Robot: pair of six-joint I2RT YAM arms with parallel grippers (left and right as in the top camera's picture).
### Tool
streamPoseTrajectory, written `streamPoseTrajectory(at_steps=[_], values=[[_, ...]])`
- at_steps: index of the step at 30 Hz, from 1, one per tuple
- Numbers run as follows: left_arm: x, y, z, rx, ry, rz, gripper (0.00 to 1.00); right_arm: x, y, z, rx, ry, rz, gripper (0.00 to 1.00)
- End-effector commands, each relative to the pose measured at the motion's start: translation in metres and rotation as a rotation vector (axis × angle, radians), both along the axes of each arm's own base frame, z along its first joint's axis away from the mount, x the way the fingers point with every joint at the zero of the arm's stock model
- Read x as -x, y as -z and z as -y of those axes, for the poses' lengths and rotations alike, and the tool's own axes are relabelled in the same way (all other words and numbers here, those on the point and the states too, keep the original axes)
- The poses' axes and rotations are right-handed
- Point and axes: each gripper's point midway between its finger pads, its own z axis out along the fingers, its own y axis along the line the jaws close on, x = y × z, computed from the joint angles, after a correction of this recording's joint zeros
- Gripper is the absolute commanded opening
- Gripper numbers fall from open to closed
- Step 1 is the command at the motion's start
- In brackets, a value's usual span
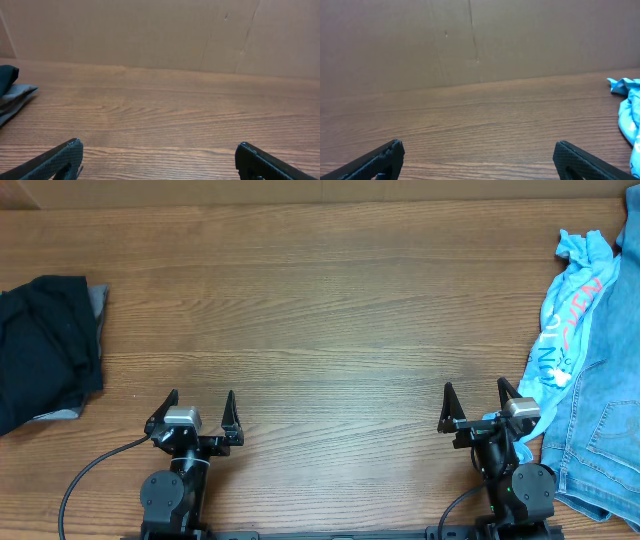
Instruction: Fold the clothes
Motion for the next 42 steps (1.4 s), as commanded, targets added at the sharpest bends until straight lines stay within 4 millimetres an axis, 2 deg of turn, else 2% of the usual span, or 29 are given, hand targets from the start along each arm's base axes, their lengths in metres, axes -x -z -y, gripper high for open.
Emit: streamPoseTrajectory(at_steps=[1,10,12,14,16,18,21,25,27,29,30,33,34,36,37,39,42], values=[[0.000,0.000,0.002,-0.018,0.013,0.007,1.00,0.000,0.002,-0.002,0.003,-0.008,0.003,1.00],[0.000,0.000,0.002,-0.017,0.013,0.007,1.00,0.003,-0.004,-0.002,-0.042,-0.009,-0.022,1.00],[0.000,0.000,0.002,0.049,0.006,0.001,1.00,0.008,-0.010,0.012,-0.115,0.073,-0.087,1.00],[0.003,-0.004,0.001,0.095,-0.004,-0.025,1.00,0.015,-0.025,0.020,-0.123,0.119,-0.116,1.00],[0.012,-0.024,0.000,0.091,-0.005,-0.038,1.00,0.020,-0.046,0.031,-0.113,0.179,-0.136,1.00],[0.021,-0.052,-0.001,0.088,-0.008,-0.039,1.00,0.019,-0.062,0.034,-0.101,0.198,-0.175,1.00],[0.028,-0.079,-0.002,0.077,-0.010,-0.092,1.00,0.007,-0.082,0.032,-0.075,0.205,-0.280,1.00],[0.022,-0.111,-0.014,0.055,-0.087,-0.186,1.00,-0.013,-0.085,0.028,-0.030,0.206,-0.468,1.00],[0.013,-0.114,-0.014,0.034,-0.091,-0.267,1.00,-0.022,-0.076,0.014,-0.024,0.140,-0.589,1.00],[0.002,-0.104,-0.012,0.023,-0.086,-0.378,1.00,-0.029,-0.070,0.012,-0.011,0.142,-0.663,1.00],[-0.004,-0.096,-0.010,0.020,-0.078,-0.428,1.00,-0.034,-0.064,0.021,0.008,0.193,-0.682,1.00],[-0.015,-0.078,0.012,0.051,0.037,-0.522,1.00,-0.047,-0.025,0.081,-0.019,0.464,-0.822,1.00],[-0.017,-0.074,0.013,0.051,0.039,-0.537,1.00,-0.048,-0.015,0.094,-0.053,0.515,-0.856,1.00],[-0.019,-0.070,0.012,0.047,0.031,-0.554,1.00,-0.053,0.018,0.128,-0.132,0.608,-0.956,1.00],[-0.020,-0.069,0.011,0.046,0.027,-0.557,1.00,-0.055,0.033,0.138,-0.162,0.626,-0.997,0.99],[-0.020,-0.069,0.011,0.045,0.023,-0.556,1.00,-0.056,0.073,0.151,-0.198,0.638,-1.116,0.86],[-0.021,-0.069,0.007,0.036,0.001,-0.553,1.00,-0.058,0.116,0.154,-0.196,0.641,-1.235,0.72]])
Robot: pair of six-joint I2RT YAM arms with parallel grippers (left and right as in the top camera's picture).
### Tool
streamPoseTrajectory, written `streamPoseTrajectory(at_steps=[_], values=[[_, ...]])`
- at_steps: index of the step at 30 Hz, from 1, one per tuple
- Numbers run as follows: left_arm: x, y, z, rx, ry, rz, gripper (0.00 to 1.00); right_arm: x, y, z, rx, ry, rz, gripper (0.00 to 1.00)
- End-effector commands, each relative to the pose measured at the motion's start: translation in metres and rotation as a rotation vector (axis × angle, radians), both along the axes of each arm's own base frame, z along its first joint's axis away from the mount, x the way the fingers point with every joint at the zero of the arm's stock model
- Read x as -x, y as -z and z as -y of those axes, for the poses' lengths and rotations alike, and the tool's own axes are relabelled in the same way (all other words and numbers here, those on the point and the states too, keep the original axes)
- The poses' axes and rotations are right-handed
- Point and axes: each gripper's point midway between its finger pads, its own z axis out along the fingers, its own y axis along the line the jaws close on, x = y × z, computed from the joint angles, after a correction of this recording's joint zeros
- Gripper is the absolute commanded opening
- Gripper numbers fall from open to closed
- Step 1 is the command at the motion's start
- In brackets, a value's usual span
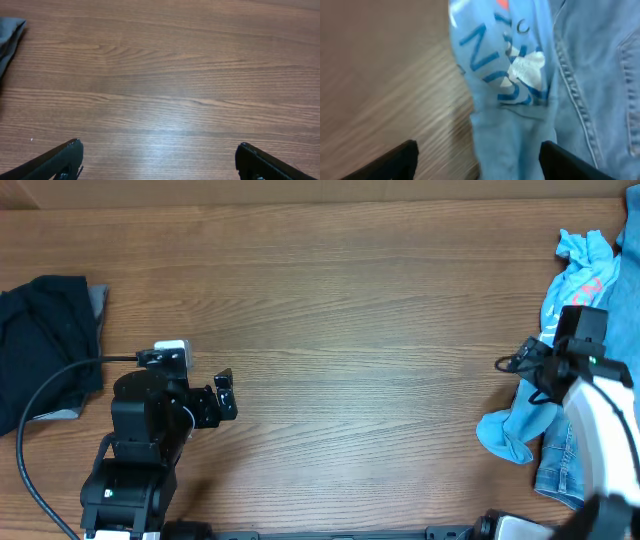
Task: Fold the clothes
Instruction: 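Grasp the crumpled light-blue T-shirt with the right gripper and lift it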
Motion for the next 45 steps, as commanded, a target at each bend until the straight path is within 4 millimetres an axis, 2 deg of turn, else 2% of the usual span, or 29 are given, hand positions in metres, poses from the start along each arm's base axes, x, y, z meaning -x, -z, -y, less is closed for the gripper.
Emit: streamPoseTrajectory(at_steps=[1,3,4,5,6,7,9,10,11,13,15,16,17,18,19,20,21,22,24,27,29,30,33,34,35,38,40,43,45], values=[[-0.003,-0.014,-0.001,-0.002,-0.009,0.035,1.00,-0.005,0.045,0.002,-0.047,0.004,-0.110,0.65],[-0.003,-0.014,-0.001,-0.002,-0.009,0.036,1.00,-0.001,0.069,0.005,-0.052,0.029,-0.174,0.54],[-0.003,-0.014,-0.001,-0.002,-0.009,0.036,1.00,0.003,0.080,0.004,-0.066,0.046,-0.206,0.38],[-0.003,-0.014,-0.001,-0.001,-0.009,0.036,1.00,0.006,0.085,0.002,-0.077,0.069,-0.219,0.15],[-0.003,-0.014,-0.001,-0.001,-0.009,0.036,1.00,0.006,0.085,0.002,-0.078,0.075,-0.221,0.05],[-0.003,-0.014,-0.001,-0.001,-0.009,0.036,1.00,0.006,0.080,0.002,-0.077,0.076,-0.215,0.04],[-0.003,-0.014,-0.001,0.000,-0.007,0.036,1.00,-0.004,0.055,0.003,-0.067,0.067,-0.175,0.04],[-0.003,-0.014,-0.001,0.000,-0.007,0.036,1.00,-0.016,0.032,-0.003,-0.076,0.025,-0.132,0.04],[-0.003,-0.014,-0.001,0.000,-0.007,0.036,1.00,-0.033,0.006,-0.018,-0.107,-0.071,-0.074,0.04],[-0.003,-0.014,-0.001,0.000,-0.007,0.036,1.00,-0.063,-0.042,-0.066,-0.183,-0.295,0.052,0.04],[-0.004,-0.014,-0.001,0.000,-0.007,0.037,1.00,-0.082,-0.077,-0.134,-0.249,-0.540,0.150,0.04],[-0.003,-0.014,-0.001,0.001,-0.007,0.036,1.00,-0.086,-0.085,-0.166,-0.275,-0.627,0.175,0.04],[-0.004,-0.014,-0.001,0.001,-0.007,0.037,1.00,-0.087,-0.092,-0.213,-0.302,-0.751,0.209,0.04],[-0.004,-0.014,-0.001,0.001,-0.007,0.037,1.00,-0.084,-0.096,-0.246,-0.316,-0.840,0.228,0.04],[-0.003,-0.014,-0.001,0.001,-0.007,0.036,1.00,-0.077,-0.100,-0.286,-0.312,-0.960,0.251,0.11],[-0.003,-0.014,-0.001,0.001,-0.007,0.036,1.00,-0.073,-0.103,-0.311,-0.269,-1.027,0.275,0.44],[-0.004,-0.014,-0.001,0.001,-0.007,0.037,1.00,-0.074,-0.105,-0.320,-0.200,-1.036,0.294,0.49],[-0.004,-0.014,-0.001,0.000,-0.007,0.037,1.00,-0.077,-0.106,-0.319,-0.150,-1.014,0.302,0.53],[-0.003,-0.014,-0.001,0.000,-0.007,0.036,1.00,-0.086,-0.105,-0.297,-0.102,-0.893,0.294,0.61],[-0.004,-0.014,-0.001,0.000,-0.007,0.037,1.00,-0.094,-0.098,-0.249,-0.053,-0.772,0.244,0.64],[-0.004,-0.014,-0.001,0.001,-0.007,0.037,1.00,-0.092,-0.089,-0.204,-0.023,-0.664,0.175,0.64],[-0.004,-0.015,0.001,0.006,0.000,0.039,1.00,-0.091,-0.085,-0.172,-0.019,-0.585,0.145,0.67],[-0.006,-0.017,0.007,0.029,0.030,0.050,1.00,-0.089,-0.079,-0.122,-0.017,-0.462,0.109,0.73],[-0.008,-0.017,0.009,0.035,0.037,0.050,1.00,-0.087,-0.076,-0.113,-0.039,-0.445,0.100,0.74],[-0.010,-0.016,0.010,0.040,0.043,0.046,1.00,-0.085,-0.074,-0.109,-0.067,-0.442,0.094,0.74],[-0.022,-0.003,0.025,0.090,0.105,-0.003,1.00,-0.075,-0.058,-0.121,-0.223,-0.492,0.046,0.76],[-0.031,0.012,0.041,0.144,0.168,-0.058,1.00,-0.068,-0.051,-0.142,-0.290,-0.585,0.012,0.79],[-0.048,0.043,0.066,0.229,0.255,-0.168,1.00,-0.061,-0.045,-0.155,-0.303,-0.629,-0.026,0.84],[-0.059,0.059,0.075,0.220,0.270,-0.219,1.00,-0.051,-0.047,-0.185,-0.378,-0.786,-0.032,0.84]])
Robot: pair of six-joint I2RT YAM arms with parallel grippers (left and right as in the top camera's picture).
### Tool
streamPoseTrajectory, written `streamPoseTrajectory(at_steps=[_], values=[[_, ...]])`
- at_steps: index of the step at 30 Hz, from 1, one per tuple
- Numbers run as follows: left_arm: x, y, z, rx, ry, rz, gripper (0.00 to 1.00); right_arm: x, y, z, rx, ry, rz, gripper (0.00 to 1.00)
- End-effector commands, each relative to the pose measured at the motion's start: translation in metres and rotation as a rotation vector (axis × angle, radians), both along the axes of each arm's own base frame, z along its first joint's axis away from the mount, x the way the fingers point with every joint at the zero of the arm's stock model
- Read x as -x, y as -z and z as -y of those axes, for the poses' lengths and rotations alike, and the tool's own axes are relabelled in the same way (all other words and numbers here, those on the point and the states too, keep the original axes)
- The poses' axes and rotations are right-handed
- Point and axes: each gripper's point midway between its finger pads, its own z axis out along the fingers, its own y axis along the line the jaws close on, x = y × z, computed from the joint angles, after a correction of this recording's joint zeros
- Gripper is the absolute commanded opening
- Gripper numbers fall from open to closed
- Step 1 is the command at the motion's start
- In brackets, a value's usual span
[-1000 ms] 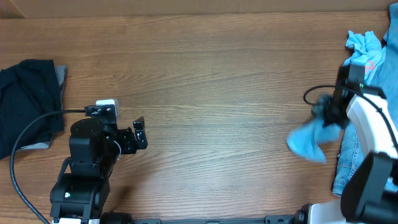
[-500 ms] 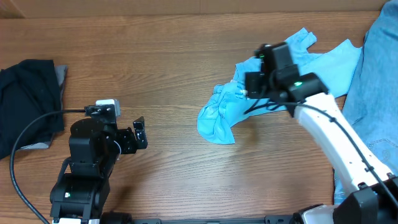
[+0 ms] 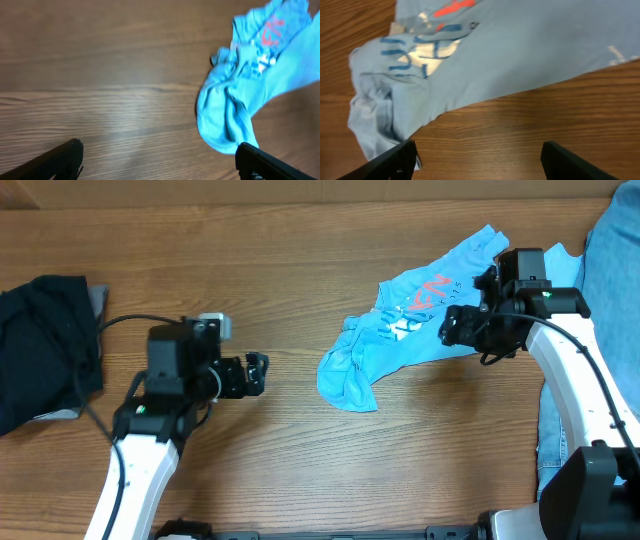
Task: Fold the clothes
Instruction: 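Grasp the crumpled light-blue T-shirt with the right gripper and lift it, then drag the T-shirt leftward with the right gripper toward the left gripper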
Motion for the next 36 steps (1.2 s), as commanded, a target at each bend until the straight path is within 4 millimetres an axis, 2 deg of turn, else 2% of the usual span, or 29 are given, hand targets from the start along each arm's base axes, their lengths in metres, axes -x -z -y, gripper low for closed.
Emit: streamPoseTrajectory(at_steps=[1,3,4,6,8,11,14,18,21,23,24,28,30,32,34,36], values=[[-0.018,0.004,0.022,0.048,0.063,-0.037,1.00,0.015,-0.001,-0.042,-0.085,-0.208,-0.014,0.85],[-0.021,0.008,0.022,0.048,0.061,-0.050,1.00,0.024,0.008,-0.059,-0.083,-0.261,-0.035,0.85],[-0.021,0.008,0.022,0.048,0.060,-0.050,1.00,0.032,0.021,-0.077,-0.083,-0.314,-0.044,0.85],[-0.021,0.008,0.022,0.046,0.059,-0.052,1.00,0.039,0.036,-0.099,-0.081,-0.380,-0.045,0.86],[-0.014,0.016,0.016,0.017,0.037,-0.092,1.00,0.046,0.054,-0.124,-0.060,-0.458,-0.067,0.85],[-0.003,0.025,0.012,-0.002,0.027,-0.153,1.00,0.054,0.083,-0.146,-0.050,-0.523,-0.124,0.84],[0.003,0.029,0.010,-0.011,0.023,-0.182,1.00,0.051,0.103,-0.160,-0.051,-0.531,-0.134,0.82],[0.004,0.034,-0.002,-0.069,-0.017,-0.198,1.00,0.032,0.101,-0.168,-0.068,-0.507,-0.056,0.80],[0.005,0.035,-0.003,-0.077,-0.023,-0.201,1.00,0.030,0.101,-0.170,-0.070,-0.508,-0.045,0.72],[0.005,0.035,-0.003,-0.077,-0.023,-0.201,1.00,0.031,0.103,-0.171,-0.069,-0.508,-0.054,0.72],[0.005,0.035,-0.003,-0.077,-0.023,-0.201,1.00,0.032,0.105,-0.172,-0.070,-0.505,-0.062,0.68],[0.005,0.035,-0.004,-0.080,-0.025,-0.200,1.00,0.044,0.116,-0.181,-0.077,-0.496,-0.114,0.30],[0.004,0.037,-0.011,-0.117,-0.051,-0.201,1.00,0.052,0.115,-0.191,-0.078,-0.522,-0.124,0.10],[0.004,0.037,-0.013,-0.123,-0.055,-0.199,1.00,0.055,0.109,-0.202,-0.076,-0.551,-0.123,0.04],[0.004,0.032,-0.016,-0.128,-0.065,-0.188,1.00,0.054,0.098,-0.213,-0.078,-0.577,-0.110,0.04],[0.002,0.021,-0.027,-0.155,-0.101,-0.163,1.00,0.047,0.077,-0.230,-0.090,-0.607,-0.066,0.04]])
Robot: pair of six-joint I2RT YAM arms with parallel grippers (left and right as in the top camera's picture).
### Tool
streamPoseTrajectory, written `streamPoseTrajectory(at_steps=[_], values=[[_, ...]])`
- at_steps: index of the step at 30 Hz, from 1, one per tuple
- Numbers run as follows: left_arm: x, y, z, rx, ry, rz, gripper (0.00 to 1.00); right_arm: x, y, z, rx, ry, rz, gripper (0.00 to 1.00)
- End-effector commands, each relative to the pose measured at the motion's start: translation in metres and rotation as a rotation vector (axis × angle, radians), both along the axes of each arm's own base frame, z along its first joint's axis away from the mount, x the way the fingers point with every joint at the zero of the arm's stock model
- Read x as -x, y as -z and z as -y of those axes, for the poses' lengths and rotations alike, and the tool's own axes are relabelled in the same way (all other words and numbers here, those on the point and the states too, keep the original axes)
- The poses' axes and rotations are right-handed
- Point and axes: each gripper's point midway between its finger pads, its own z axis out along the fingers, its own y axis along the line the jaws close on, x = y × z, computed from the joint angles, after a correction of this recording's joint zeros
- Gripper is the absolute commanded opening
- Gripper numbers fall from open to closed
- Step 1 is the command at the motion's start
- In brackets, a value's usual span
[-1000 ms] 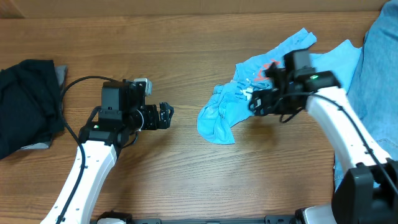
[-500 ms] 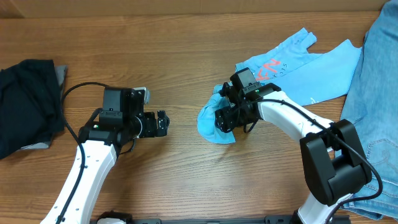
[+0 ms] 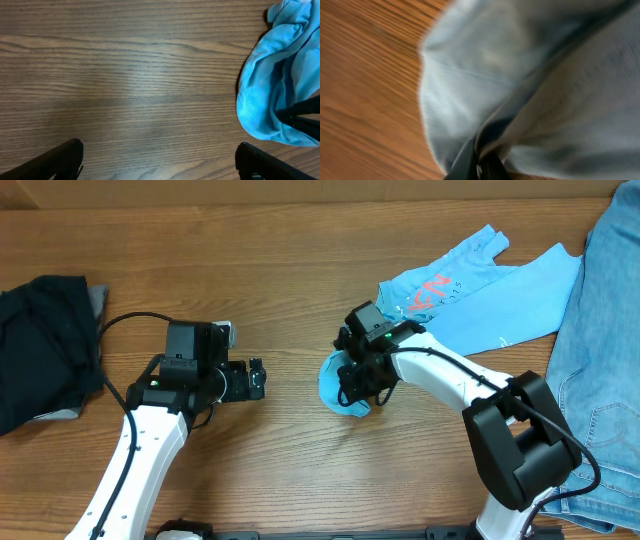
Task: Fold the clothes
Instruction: 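Drag the T-shirt leftward with the right gripper toward the left gripper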
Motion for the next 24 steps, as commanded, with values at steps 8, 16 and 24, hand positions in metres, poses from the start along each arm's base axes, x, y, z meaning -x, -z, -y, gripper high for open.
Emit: streamPoseTrajectory(at_steps=[8,16,24], values=[[-0.006,-0.084,-0.078,-0.121,-0.255,0.218,1.00,-0.042,-0.180,-0.149,-0.353,-0.208,0.387,0.04],[-0.004,-0.090,-0.095,-0.125,-0.311,0.238,1.00,-0.026,-0.189,-0.172,-0.319,-0.206,0.449,0.37],[-0.012,-0.100,-0.059,0.055,-0.185,0.278,1.00,-0.100,-0.219,0.003,0.034,0.294,0.542,0.71]])
